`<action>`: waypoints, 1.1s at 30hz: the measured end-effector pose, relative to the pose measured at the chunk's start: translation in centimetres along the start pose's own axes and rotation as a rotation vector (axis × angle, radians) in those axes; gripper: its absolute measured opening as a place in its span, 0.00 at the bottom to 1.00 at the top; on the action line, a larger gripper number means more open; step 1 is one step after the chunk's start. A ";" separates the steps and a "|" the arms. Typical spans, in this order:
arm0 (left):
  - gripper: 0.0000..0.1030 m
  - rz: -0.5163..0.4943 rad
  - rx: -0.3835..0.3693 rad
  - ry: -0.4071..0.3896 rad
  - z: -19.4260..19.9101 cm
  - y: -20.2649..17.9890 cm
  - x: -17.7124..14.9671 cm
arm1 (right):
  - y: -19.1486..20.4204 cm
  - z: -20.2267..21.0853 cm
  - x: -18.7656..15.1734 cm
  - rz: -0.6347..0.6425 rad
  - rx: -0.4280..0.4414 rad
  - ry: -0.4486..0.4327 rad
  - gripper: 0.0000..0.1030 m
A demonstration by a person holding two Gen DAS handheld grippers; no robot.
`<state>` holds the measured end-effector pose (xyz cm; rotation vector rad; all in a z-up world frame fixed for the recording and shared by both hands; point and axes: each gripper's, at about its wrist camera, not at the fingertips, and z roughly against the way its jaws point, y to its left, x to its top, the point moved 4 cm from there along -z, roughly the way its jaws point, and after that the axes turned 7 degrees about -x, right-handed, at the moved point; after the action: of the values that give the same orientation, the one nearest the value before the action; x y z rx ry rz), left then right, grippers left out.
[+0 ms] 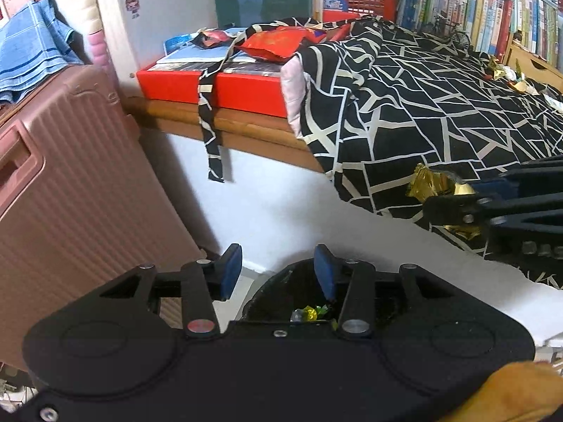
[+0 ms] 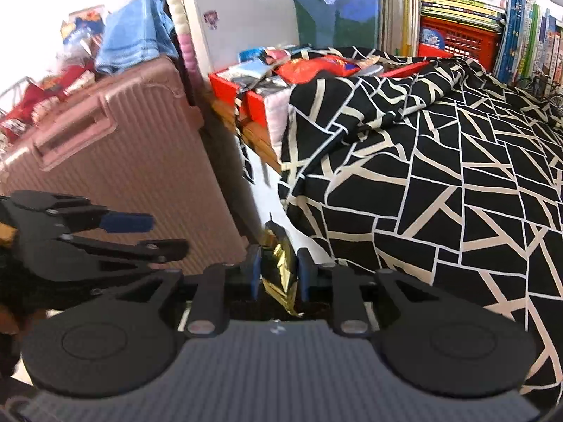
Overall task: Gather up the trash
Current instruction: 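Open the right tool over the black bin to drop the gold wrapper, then swing both open tools back toward the items on the bed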
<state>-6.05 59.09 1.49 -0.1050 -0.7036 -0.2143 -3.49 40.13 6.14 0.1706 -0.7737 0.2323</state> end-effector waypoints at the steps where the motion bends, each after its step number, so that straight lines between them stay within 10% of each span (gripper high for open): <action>1: 0.42 0.005 0.004 0.001 0.1 0.1 -0.1 | 0.1 -0.4 -0.1 0.003 -0.010 0.001 0.45; 20: 0.42 0.006 0.009 -0.003 0.6 0.4 -0.3 | -2.8 1.3 -0.6 -0.058 -0.072 -0.044 0.66; 33: 0.52 -0.147 -0.129 -0.063 3.0 -3.2 4.3 | -7.2 7.8 1.3 -0.217 -0.169 -0.125 0.86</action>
<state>-5.51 55.77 6.61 -0.1841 -0.7608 -0.3986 -5.89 31.53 12.06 0.1085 -0.8878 -0.0497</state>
